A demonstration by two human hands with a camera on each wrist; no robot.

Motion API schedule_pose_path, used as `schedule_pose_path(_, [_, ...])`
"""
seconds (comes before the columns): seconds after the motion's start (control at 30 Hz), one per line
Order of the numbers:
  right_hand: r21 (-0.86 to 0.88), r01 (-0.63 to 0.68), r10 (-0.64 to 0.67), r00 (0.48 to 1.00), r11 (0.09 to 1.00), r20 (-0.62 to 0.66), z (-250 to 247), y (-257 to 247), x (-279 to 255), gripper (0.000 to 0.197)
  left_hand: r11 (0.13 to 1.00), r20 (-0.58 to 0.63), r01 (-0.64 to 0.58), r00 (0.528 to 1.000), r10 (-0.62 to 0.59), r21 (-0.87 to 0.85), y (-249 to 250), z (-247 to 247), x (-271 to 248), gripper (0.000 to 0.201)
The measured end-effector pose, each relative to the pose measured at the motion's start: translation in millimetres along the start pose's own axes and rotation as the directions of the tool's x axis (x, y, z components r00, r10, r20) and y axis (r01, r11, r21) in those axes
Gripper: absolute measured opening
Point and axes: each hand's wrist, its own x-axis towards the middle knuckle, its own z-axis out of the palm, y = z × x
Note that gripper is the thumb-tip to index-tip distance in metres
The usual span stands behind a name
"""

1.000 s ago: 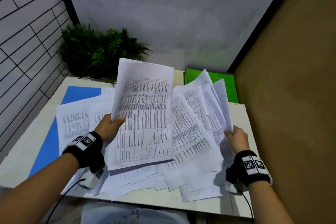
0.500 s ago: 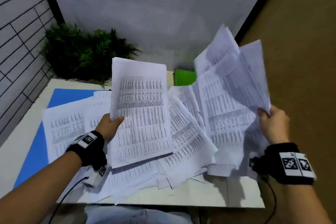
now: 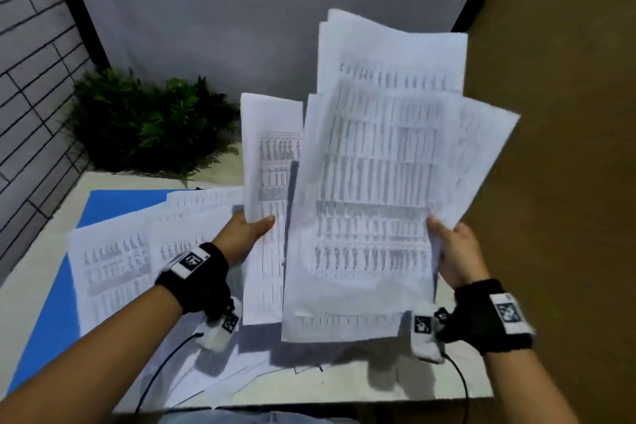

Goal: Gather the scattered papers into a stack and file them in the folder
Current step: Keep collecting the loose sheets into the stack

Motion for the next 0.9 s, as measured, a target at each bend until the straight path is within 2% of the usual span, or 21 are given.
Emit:
schedule_pose_path(0.03, [0.033,-0.035,0.033,0.998,0.999,0.049,10.6,10.1,0.8,0.028,1.0,0.042,-0.02,0.999,0.02,-0.008,4.6,3.4,1.2,0.036])
schedule_pose_path(0.1, [0.092,-0.099,0.084,0.985,0.991,0.151,30.2,19.0,1.1,0.061,0.995,0.082,-0.083,0.994,0.078,0.052,18.4,8.1,-2.2,0.011])
schedule_pose_path(0.17, [0.134,-0.144,0.108,0.963,0.981,0.247,46.0,21.6,2.4,0.088,0.994,0.062,-0.106,0.993,0.105,0.024,23.2,6.5,-0.3,0.02])
schedule_pose_path(0.2, [0.14,-0.126,0.09,0.967,0.982,0.24,52.3,21.2,3.4,0.088,0.993,0.045,-0.117,0.992,0.118,-0.016,27.0,5.7,-2.3,0.023])
schedule_pose_path(0.23, [0.131,-0.079,0.051,0.978,0.988,0.204,58.3,19.7,5.2,0.076,0.988,0.015,-0.146,0.989,0.147,-0.05,29.1,1.7,-2.5,0.028])
schedule_pose_path(0.3, [0.078,0.06,-0.066,0.995,0.995,0.079,69.0,14.2,8.7,0.029,0.958,-0.015,-0.182,0.983,0.183,-0.22,38.9,-1.0,-9.5,0.037])
schedule_pose_path(0.33, [0.055,0.118,-0.12,0.992,0.991,0.028,74.0,10.8,9.7,0.015,0.937,-0.033,-0.212,0.977,0.211,-0.278,45.8,-0.9,-12.8,0.049])
schedule_pose_path(0.37, [0.05,0.171,-0.171,0.985,0.984,-0.007,78.5,7.2,9.3,0.013,0.919,-0.069,-0.272,0.962,0.263,-0.286,51.4,-1.6,-15.1,0.065])
schedule_pose_path(0.4, [0.059,0.216,-0.215,0.976,0.975,-0.016,82.7,4.5,9.4,0.016,0.905,-0.107,-0.341,0.94,0.324,-0.254,57.2,-1.7,-18.6,0.073])
schedule_pose_path(0.5, [0.114,0.27,-0.277,0.96,0.956,0.051,92.7,-1.4,6.4,0.028,0.879,-0.162,-0.443,0.894,0.417,-0.179,65.4,-1.3,-23.1,0.047])
schedule_pose_path(0.6, [0.1,0.263,-0.273,0.955,0.96,0.118,97.0,0.3,4.1,0.036,0.858,-0.192,-0.483,0.871,0.451,-0.175,57.4,-4.1,-23.0,0.041])
schedule_pose_path(0.73, [0.07,0.247,-0.256,0.951,0.966,0.172,95.1,1.2,6.7,0.026,0.881,-0.135,-0.445,0.894,0.427,-0.163,43.6,-8.9,-16.8,0.053])
schedule_pose_path(0.83, [0.047,0.237,-0.242,0.956,0.97,0.164,93.7,0.5,8.1,0.025,0.883,-0.125,-0.444,0.895,0.428,-0.152,44.0,-6.8,-12.5,0.045])
schedule_pose_path(0.9, [0.049,0.251,-0.256,0.954,0.967,0.158,93.2,-2.5,7.2,0.027,0.878,-0.143,-0.437,0.899,0.415,-0.196,46.6,-4.3,-10.5,0.029])
